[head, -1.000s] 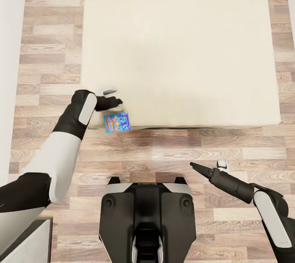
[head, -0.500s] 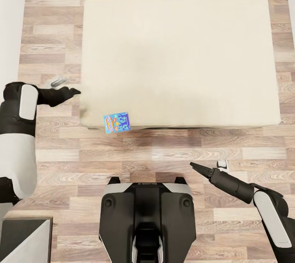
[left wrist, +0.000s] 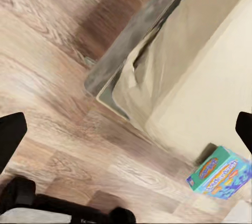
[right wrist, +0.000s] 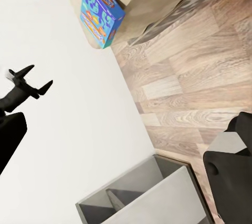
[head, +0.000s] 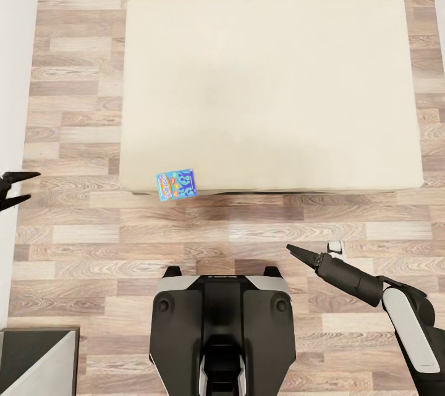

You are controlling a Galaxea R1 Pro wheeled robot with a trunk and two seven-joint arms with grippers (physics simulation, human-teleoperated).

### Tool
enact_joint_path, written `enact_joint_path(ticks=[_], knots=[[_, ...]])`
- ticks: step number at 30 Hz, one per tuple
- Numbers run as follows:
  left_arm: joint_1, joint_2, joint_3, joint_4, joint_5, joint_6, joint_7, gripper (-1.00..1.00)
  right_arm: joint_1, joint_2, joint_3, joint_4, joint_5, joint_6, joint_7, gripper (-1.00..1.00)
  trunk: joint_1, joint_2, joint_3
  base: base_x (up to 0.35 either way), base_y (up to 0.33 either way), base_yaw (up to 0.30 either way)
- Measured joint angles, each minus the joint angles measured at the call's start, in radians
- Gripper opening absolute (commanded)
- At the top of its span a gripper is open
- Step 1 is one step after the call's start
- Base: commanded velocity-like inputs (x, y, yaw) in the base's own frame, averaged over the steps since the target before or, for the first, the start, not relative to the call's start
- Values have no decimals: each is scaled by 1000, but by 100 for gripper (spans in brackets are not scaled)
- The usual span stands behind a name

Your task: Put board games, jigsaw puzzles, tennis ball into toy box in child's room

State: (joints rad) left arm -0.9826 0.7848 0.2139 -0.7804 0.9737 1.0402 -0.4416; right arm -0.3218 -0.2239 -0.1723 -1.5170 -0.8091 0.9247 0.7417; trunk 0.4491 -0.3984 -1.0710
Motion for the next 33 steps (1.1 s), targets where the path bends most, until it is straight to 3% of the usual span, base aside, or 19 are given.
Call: enact_joint_path(ticks=[1, 4, 9, 13, 16, 22, 28, 32, 33], knots=[[33, 20, 0, 76, 18, -2, -62, 100, 0, 0, 0, 0, 0, 0, -1, 100, 0, 0, 0, 0, 0, 0], [88, 40, -3, 224, 38, -15, -168, 100, 0, 0, 0, 0, 0, -1, -4, 100, 0, 0, 0, 0, 0, 0], [168, 34, -13, 400, 38, -123, -275, 100, 0, 1, 1, 5, 8, -5, -18, 100, 0, 0, 0, 0, 0, 0], [222, 3, -46, 441, 29, -186, -331, 100, 0, 4, 1, 26, 46, -6, -37, 100, 0, 0, 0, 0, 0, 0], [266, -29, -108, 453, 17, -229, -391, 100, 0, 10, -1, 59, 97, -5, -45, 100, 0, 0, 0, 0, 0, 0], [288, -51, -200, 457, 14, -323, -454, 100, 0, 15, -1, 81, 128, -5, -48, 100, 0, 0, 0, 0, 0, 0], [292, -55, -222, 458, -1, -369, -418, 100, 0, 19, 4, 85, 135, -7, -51, 100, 0, 0, 0, 0, 0, 0], [291, -58, -224, 457, -18, -426, -295, 100, 0, 20, 7, 84, 136, -8, -52, 100, 0, 0, 0, 0, 0, 0], [290, -61, -224, 456, -21, -437, -236, 100, 0, 20, 6, 84, 136, -8, -52, 100, 0, 0, 0, 0, 0, 0]])
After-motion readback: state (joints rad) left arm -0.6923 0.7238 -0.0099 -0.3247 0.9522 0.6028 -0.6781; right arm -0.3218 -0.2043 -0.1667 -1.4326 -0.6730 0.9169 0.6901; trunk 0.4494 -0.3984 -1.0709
